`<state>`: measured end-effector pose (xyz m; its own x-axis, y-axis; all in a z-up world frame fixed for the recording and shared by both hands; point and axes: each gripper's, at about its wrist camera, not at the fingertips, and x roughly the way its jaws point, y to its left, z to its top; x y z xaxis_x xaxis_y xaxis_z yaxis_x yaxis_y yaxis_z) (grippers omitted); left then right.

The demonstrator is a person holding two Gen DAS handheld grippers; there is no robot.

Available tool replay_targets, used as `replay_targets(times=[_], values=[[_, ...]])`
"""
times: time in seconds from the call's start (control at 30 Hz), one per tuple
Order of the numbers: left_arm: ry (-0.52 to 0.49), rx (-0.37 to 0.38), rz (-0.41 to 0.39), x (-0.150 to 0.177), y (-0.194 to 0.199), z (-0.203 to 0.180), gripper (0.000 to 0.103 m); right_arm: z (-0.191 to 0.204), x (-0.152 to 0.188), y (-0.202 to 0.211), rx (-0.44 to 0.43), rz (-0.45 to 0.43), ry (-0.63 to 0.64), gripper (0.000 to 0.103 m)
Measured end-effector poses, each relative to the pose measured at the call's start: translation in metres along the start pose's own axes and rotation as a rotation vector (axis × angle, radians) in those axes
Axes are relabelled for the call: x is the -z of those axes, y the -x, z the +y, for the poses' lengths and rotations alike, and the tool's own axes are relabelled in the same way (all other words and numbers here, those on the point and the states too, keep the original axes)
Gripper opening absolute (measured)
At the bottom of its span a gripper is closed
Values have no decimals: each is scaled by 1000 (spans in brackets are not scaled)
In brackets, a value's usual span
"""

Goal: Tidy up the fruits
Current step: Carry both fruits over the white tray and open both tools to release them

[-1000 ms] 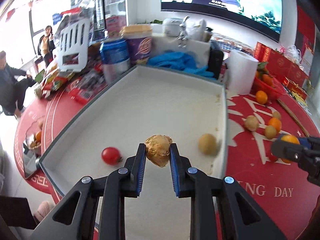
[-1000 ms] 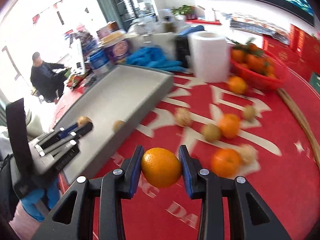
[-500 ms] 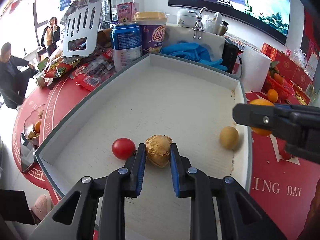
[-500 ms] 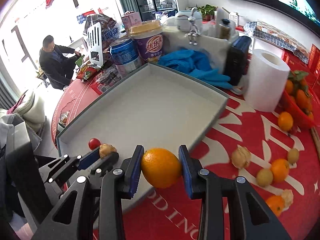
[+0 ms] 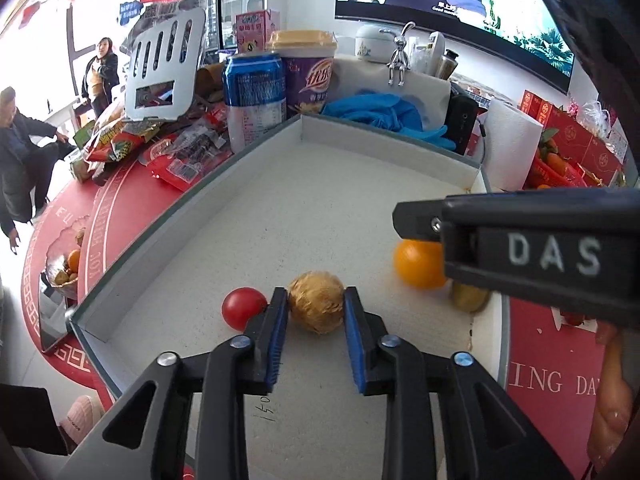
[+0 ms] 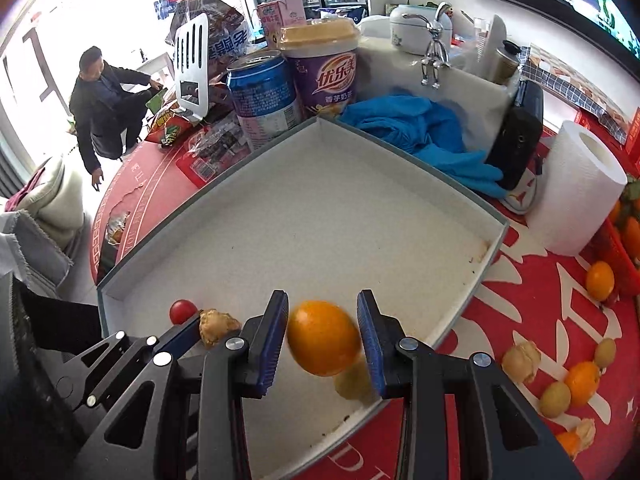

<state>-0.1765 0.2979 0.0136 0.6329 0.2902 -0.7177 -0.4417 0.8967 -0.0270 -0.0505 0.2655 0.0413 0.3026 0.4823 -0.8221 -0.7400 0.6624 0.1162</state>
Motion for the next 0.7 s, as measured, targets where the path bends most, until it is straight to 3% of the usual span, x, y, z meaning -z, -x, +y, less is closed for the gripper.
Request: replay_targets(times=[0.03, 0.1, 0.13, 0.17, 0.2, 0.23, 0.27, 0.47, 0.5, 0.53, 0.7], values=[[-1, -1, -3, 0, 1, 0, 43, 0, -1, 1, -1, 0, 2, 37], [6, 4, -20, -1, 5, 0, 68, 0, -4, 2, -10, 2, 2, 38], [10, 3, -37, -1, 9, 1, 73, 0, -5, 2, -12, 3, 0, 39], [12, -6, -53, -2, 12, 1, 81, -1, -6, 2, -11, 3, -3, 57], [10, -20, -73, -3, 16, 1, 82, -2, -8, 5, -8, -8, -8, 67], [5, -29, -84, -4, 19, 1, 82, -3, -8, 7, -5, -23, -12, 85], [-1, -37, -87, -5, 21, 0, 82, -3, -9, 11, 1, -39, -14, 90], [-20, -3, -113, -9, 40, -6, 83, -21, -8, 39, 15, -77, -59, 90], [-30, 17, -117, -10, 46, -10, 83, -28, -5, 47, 19, -90, -78, 91], [-42, 34, -119, -10, 49, -14, 83, -37, 0, 54, 17, -95, -101, 103], [-169, 170, -101, -4, 68, -58, 83, -87, 37, 98, 69, -149, -223, 103]])
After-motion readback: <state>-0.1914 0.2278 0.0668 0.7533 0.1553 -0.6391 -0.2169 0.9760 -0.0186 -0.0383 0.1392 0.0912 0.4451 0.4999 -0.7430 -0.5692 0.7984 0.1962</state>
